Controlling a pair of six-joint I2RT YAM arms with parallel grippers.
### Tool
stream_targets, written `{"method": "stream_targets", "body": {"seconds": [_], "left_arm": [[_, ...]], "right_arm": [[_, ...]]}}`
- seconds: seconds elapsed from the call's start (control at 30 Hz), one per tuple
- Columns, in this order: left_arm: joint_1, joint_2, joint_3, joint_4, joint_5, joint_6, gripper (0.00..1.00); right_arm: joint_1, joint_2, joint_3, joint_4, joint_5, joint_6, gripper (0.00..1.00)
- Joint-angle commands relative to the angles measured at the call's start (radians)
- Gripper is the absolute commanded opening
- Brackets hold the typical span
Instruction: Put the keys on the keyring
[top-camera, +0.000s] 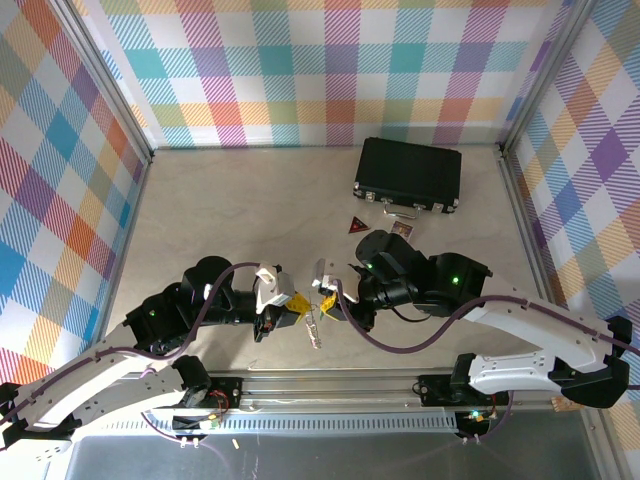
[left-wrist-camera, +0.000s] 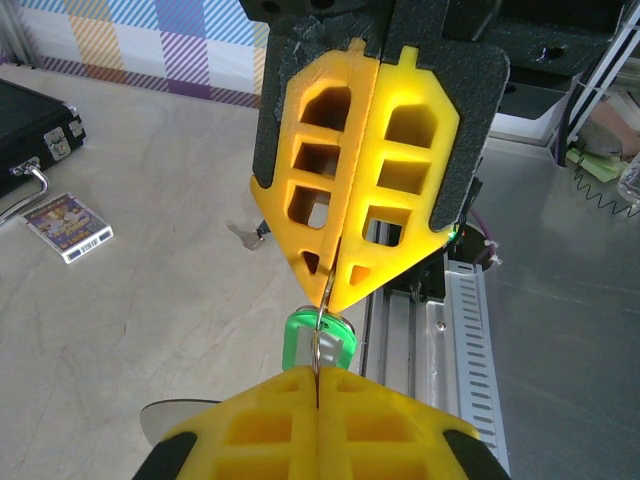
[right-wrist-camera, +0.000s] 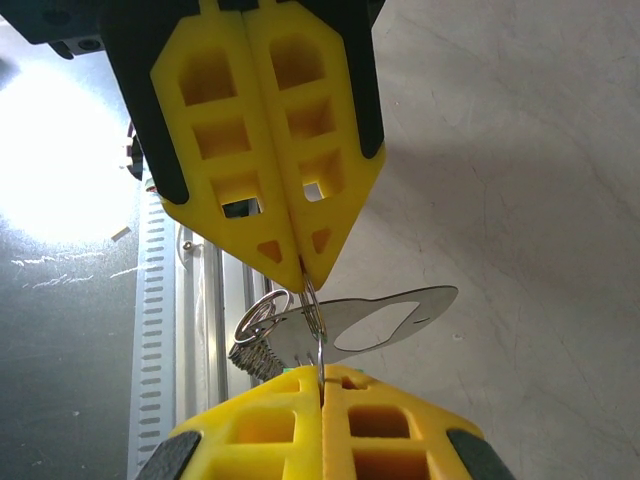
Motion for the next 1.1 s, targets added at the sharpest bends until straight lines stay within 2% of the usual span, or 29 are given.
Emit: {"method": "stream_targets", "body": {"seconds": [0.0, 0.7, 1.07], "left_arm": [[-0.008, -0.018, 0.019, 0.054, 0.022, 0.011, 0.0], [-0.008, -0.017, 0.018, 0.057, 0.026, 0.012, 0.0], [-0.008, -0.015, 0.015, 0.061, 0.016, 0.013, 0.0]], "right_arm": [[0.007, 0.014, -0.01, 0.044, -0.028, 0.009, 0.0], [0.006, 0.029, -0.001, 0.046, -0.028, 0.048, 0.0], [0.006, -0.012, -0.033, 0.037, 0.008, 0.083, 0.0]]}}
